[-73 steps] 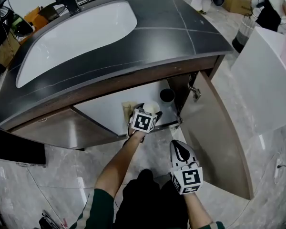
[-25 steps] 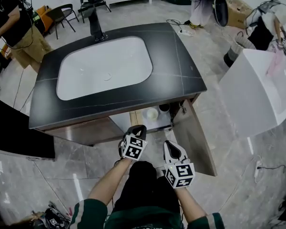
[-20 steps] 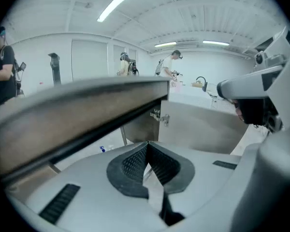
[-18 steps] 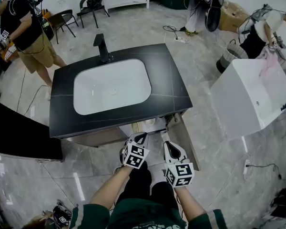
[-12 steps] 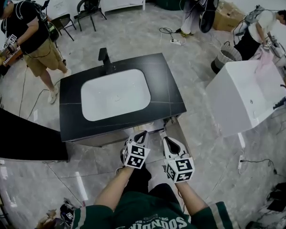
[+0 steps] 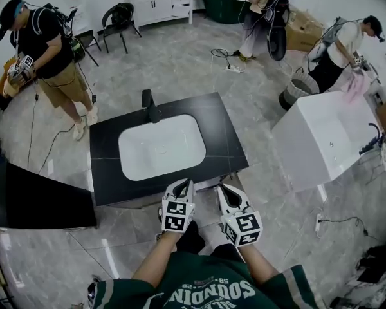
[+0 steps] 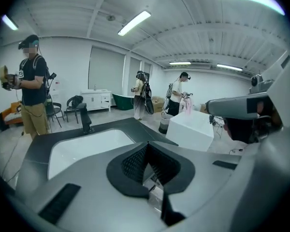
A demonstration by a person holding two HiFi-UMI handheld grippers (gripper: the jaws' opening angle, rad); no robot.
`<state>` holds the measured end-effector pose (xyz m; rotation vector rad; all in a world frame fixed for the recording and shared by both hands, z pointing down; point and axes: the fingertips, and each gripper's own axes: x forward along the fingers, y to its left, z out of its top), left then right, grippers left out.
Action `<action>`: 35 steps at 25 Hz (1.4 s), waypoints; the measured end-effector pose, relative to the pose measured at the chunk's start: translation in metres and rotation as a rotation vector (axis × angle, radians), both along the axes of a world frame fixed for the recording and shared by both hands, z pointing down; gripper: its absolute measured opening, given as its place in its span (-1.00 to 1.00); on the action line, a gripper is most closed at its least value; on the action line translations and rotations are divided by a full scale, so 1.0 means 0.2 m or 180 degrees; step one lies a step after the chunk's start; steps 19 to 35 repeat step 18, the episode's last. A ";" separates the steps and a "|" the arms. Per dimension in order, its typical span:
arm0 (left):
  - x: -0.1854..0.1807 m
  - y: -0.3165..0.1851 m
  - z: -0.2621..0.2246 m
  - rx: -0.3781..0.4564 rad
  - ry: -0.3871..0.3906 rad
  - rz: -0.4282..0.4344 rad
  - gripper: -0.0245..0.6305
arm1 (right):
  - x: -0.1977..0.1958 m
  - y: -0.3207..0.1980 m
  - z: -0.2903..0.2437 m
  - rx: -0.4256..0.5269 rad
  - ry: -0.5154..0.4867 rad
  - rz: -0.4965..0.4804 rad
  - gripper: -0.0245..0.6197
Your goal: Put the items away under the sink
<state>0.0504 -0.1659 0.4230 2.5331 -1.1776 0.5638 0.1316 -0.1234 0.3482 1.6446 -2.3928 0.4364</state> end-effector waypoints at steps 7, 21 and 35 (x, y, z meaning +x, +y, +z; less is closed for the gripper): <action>-0.01 -0.11 -0.09 0.0135 0.0017 -0.0035 -0.89 | -0.02 -0.08 -0.09 0.0093 -0.0072 -0.0090 -0.80; 0.10 0.04 -0.12 0.0088 -0.0038 0.0020 -0.89 | 0.04 0.06 -0.09 0.0080 -0.0057 -0.0274 -0.80; 0.10 0.04 -0.12 0.0088 -0.0038 0.0020 -0.89 | 0.04 0.06 -0.09 0.0080 -0.0057 -0.0274 -0.80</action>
